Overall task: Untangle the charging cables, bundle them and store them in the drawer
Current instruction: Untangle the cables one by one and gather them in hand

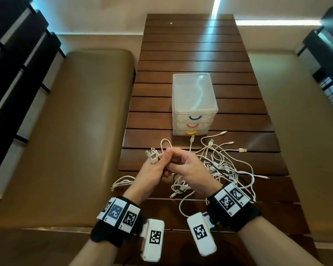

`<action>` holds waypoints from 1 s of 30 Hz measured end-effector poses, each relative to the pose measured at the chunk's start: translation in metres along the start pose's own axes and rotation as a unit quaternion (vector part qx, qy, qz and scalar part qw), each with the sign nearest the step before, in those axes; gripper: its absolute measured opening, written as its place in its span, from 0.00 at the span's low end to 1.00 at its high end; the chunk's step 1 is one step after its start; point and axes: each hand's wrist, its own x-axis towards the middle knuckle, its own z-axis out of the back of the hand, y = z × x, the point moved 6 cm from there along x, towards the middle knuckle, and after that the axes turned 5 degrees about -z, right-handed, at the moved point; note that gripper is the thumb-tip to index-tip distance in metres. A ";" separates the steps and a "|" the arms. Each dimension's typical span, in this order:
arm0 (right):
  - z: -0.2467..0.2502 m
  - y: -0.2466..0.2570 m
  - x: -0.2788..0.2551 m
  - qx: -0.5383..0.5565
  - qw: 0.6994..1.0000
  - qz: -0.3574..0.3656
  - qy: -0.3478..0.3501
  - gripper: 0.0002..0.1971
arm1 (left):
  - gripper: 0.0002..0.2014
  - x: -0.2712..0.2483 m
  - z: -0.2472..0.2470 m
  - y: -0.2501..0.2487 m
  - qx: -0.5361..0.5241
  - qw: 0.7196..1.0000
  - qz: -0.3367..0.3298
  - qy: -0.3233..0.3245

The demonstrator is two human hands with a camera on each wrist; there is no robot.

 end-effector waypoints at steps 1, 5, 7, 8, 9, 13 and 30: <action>0.002 0.001 0.000 -0.005 1.000 -0.006 0.000 0.14 | 0.31 0.000 -0.001 -0.001 0.008 1.000 -0.008 0.014; 0.007 0.001 0.001 -0.056 0.998 -0.035 -0.018 0.11 | 0.27 -0.001 -0.006 -0.001 0.050 0.998 -0.014 0.029; 0.010 0.000 0.001 -0.067 0.996 -0.045 -0.040 0.10 | 0.27 -0.002 -0.008 0.000 0.060 0.998 -0.008 0.021; 0.012 -0.001 0.002 -0.066 0.995 -0.053 -0.051 0.12 | 0.28 -0.002 -0.009 0.000 0.063 0.998 -0.007 0.014; 0.014 -0.002 0.002 -0.077 0.994 -0.056 -0.057 0.13 | 0.29 -0.002 -0.008 0.001 0.064 0.998 -0.009 0.004; 0.014 -0.007 0.003 -0.303 0.952 -0.016 -0.051 0.13 | 0.30 0.001 0.009 -0.005 0.014 0.996 -0.018 -0.084; 0.022 -0.051 0.002 -0.422 0.903 -0.072 0.032 0.22 | 0.29 -0.012 0.039 -0.048 -0.104 0.987 -0.090 -0.080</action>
